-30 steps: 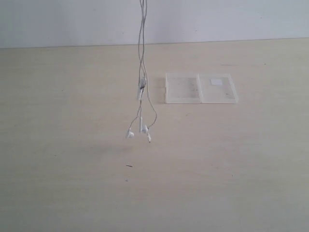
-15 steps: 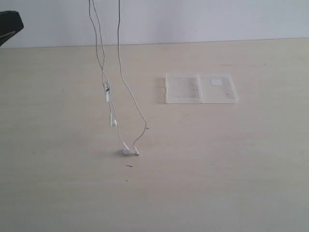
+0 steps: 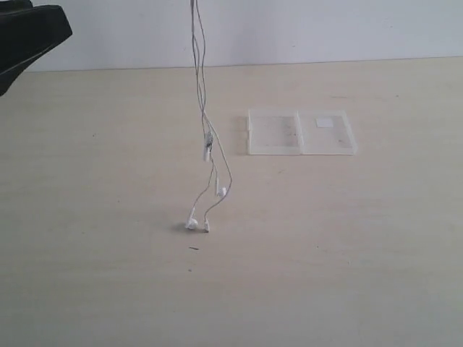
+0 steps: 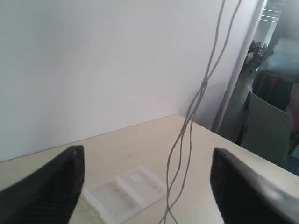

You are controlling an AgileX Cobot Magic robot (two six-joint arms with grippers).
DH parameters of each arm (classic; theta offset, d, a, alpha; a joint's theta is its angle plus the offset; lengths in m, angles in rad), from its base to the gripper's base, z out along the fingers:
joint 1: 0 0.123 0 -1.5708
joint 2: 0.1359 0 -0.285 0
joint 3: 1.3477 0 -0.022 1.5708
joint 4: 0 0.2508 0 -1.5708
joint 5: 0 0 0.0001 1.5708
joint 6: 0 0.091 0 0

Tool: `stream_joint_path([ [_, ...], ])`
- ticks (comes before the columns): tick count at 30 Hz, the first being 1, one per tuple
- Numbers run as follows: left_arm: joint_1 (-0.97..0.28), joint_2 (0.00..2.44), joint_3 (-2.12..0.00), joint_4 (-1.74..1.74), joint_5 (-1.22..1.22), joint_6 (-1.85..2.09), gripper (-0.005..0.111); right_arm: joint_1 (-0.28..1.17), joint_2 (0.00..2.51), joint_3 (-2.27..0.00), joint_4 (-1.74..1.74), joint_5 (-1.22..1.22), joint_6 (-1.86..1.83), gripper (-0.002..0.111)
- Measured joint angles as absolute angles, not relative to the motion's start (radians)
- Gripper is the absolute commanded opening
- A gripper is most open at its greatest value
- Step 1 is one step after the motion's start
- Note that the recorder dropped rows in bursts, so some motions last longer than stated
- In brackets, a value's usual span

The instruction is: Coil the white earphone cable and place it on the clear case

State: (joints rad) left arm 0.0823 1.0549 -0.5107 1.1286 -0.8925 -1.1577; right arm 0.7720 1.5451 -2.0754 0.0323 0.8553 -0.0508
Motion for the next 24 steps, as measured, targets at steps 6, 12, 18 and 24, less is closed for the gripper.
stream_joint_path([
  [6, 0.024, 1.062, -0.512, 1.129, -0.879, -1.185, 0.074, 0.772, 1.545, -2.075, -0.010, 0.855, -0.007, 0.000],
  [12, -0.004, 1.095, -0.526, 1.119, -0.932, -1.073, 0.074, 0.772, 1.545, -2.075, -0.014, 0.855, 0.000, 0.000],
  [18, -0.012, 1.152, -0.534, 1.112, -1.029, -1.061, 0.074, 0.772, 1.545, -2.075, -0.024, 0.855, 0.005, 0.000],
  [24, -0.106, 1.159, -0.542, 1.010, -0.736, -1.078, 0.075, 0.772, 1.545, -2.075, -0.063, 0.853, 0.026, 0.000],
])
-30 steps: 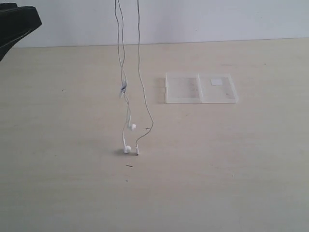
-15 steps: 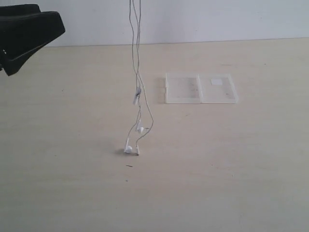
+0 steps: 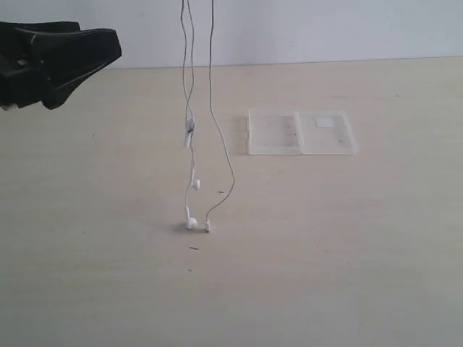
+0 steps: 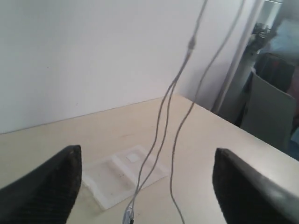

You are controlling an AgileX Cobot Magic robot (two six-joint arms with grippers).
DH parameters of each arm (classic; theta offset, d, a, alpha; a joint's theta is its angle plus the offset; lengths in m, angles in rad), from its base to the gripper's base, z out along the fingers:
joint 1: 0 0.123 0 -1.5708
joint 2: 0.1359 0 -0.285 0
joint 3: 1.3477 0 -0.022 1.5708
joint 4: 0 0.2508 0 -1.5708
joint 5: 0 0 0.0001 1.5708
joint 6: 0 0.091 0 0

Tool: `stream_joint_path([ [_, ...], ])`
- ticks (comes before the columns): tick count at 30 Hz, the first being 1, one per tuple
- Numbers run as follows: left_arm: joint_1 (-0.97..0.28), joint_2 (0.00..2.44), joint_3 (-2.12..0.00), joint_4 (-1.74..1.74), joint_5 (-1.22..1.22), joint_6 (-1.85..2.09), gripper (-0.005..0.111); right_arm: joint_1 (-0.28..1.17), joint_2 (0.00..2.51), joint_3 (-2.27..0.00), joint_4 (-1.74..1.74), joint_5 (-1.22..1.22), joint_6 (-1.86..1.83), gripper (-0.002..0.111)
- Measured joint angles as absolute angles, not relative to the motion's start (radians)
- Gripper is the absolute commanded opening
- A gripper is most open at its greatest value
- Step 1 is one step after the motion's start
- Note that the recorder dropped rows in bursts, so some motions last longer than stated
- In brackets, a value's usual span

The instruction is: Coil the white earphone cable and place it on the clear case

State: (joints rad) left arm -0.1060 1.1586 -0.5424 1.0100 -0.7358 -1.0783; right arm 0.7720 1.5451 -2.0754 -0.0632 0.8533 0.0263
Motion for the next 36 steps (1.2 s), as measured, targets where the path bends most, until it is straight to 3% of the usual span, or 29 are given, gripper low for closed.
stream_joint_path([
  [14, -0.433, 1.213, -0.644, 0.563, -0.432, -0.753, 0.075, 0.772, 1.561, -2.075, -0.100, 0.849, 0.078, 0.000],
  [36, -0.484, 1.493, -0.675, 0.265, -0.593, -0.527, 0.075, 0.772, 1.563, -2.075, -0.122, 0.849, 0.089, 0.000],
])
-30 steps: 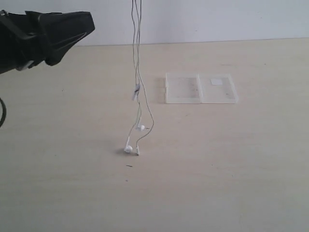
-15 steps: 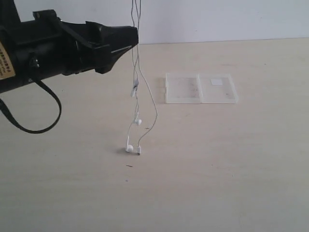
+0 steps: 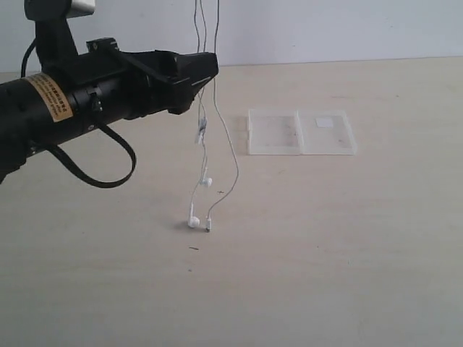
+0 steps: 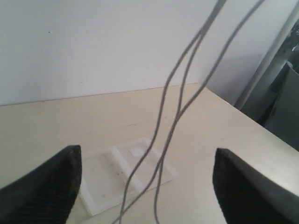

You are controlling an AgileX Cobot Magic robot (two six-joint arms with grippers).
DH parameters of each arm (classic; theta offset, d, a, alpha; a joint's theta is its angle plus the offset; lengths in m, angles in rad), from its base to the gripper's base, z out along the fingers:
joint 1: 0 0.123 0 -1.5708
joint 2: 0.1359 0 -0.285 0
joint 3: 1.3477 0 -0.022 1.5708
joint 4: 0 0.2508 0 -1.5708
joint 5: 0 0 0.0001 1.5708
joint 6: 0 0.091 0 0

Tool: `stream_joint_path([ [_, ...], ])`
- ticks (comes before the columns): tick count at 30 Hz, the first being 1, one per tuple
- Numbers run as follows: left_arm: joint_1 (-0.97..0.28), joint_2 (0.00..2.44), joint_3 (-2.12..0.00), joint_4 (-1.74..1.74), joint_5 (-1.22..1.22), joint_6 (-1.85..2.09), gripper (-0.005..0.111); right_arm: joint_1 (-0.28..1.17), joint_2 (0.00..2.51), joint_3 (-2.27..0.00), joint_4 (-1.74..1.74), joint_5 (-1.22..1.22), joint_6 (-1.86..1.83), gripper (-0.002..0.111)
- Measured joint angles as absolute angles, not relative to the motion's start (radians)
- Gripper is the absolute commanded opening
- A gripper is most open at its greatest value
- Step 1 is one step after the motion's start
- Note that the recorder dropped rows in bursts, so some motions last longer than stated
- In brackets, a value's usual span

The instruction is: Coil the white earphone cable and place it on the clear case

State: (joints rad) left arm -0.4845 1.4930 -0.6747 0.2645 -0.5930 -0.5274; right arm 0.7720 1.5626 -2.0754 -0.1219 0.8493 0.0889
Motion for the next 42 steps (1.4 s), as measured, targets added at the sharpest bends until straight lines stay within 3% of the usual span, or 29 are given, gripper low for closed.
stream_joint_path([
  [17, -0.560, 1.587, -0.798, 0.157, -0.564, -0.407, 0.074, 0.772, 1.563, -2.075, -0.156, 0.870, 0.093, 0.000],
  [25, -0.568, 1.606, -0.799, 0.153, -0.554, -0.401, 0.062, 0.772, 1.563, -2.075, -0.159, 0.878, 0.097, 0.000],
  [32, -0.568, 1.606, -0.805, 0.138, -0.554, -0.372, 0.059, 0.772, 1.563, -2.075, -0.160, 0.884, 0.099, 0.000],
  [42, -0.568, 1.606, -0.814, 0.115, -0.554, -0.324, 0.031, 0.772, 1.563, -2.075, -0.164, 0.886, 0.101, 0.000],
])
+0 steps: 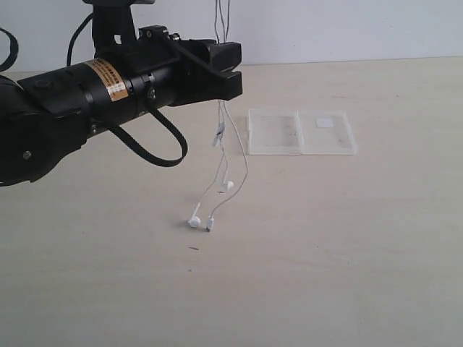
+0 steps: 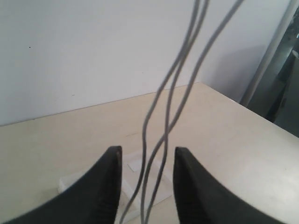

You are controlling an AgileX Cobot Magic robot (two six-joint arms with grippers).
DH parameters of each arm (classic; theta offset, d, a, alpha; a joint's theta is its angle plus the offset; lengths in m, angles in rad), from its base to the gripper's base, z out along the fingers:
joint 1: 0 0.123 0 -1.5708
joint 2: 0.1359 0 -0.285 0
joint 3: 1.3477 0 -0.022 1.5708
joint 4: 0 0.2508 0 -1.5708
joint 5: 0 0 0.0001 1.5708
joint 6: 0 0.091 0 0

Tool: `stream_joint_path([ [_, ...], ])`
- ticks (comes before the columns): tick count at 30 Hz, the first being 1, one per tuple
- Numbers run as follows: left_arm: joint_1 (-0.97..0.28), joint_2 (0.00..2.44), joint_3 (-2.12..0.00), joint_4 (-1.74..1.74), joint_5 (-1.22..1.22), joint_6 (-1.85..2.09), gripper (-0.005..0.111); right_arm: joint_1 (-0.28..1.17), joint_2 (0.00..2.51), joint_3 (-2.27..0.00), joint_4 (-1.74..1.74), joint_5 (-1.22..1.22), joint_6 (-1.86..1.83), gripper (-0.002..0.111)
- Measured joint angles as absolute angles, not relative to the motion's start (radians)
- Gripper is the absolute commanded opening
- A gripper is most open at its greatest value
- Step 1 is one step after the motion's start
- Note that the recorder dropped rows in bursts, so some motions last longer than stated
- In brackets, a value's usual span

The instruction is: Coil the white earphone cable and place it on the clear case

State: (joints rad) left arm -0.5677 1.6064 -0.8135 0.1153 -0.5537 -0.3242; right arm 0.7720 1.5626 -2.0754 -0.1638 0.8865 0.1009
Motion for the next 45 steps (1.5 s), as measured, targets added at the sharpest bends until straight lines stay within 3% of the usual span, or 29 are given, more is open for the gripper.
stream_joint_path([
  [8, -0.568, 1.606, -0.814, 0.115, -0.554, -0.322, 0.028, 0.772, 1.563, -2.075, -0.164, 0.886, 0.101, 0.000],
  [10, -0.568, 1.606, -0.814, 0.115, -0.554, -0.322, 0.018, 0.772, 1.563, -2.075, -0.164, 0.886, 0.101, 0.000],
  [11, -0.568, 1.606, -0.814, 0.115, -0.554, -0.322, 0.003, 0.772, 1.563, -2.075, -0.164, 0.886, 0.101, 0.000],
  [12, -0.568, 1.606, -0.814, 0.115, -0.554, -0.322, 0.000, 0.772, 1.563, -2.075, -0.166, 0.886, 0.101, 0.000],
  [23, -0.568, 1.580, -0.814, 0.165, -0.499, -0.301, 0.000, 0.772, 1.548, -2.075, -0.330, 0.985, 0.171, 0.000],
  [32, -0.568, 1.344, -0.814, 0.227, -0.282, -0.272, 0.000, 0.741, 1.473, -2.062, -0.439, 1.096, 0.201, 0.000],
  [38, -0.568, 1.298, -0.814, 0.227, -0.215, -0.272, 0.000, 0.623, 1.349, -1.849, -0.401, 0.958, 0.257, 0.000],
  [45, -0.568, 1.298, -0.814, 0.227, -0.196, -0.272, 0.000, 0.580, 1.203, -1.424, -0.402, 0.692, 0.418, 0.000],
])
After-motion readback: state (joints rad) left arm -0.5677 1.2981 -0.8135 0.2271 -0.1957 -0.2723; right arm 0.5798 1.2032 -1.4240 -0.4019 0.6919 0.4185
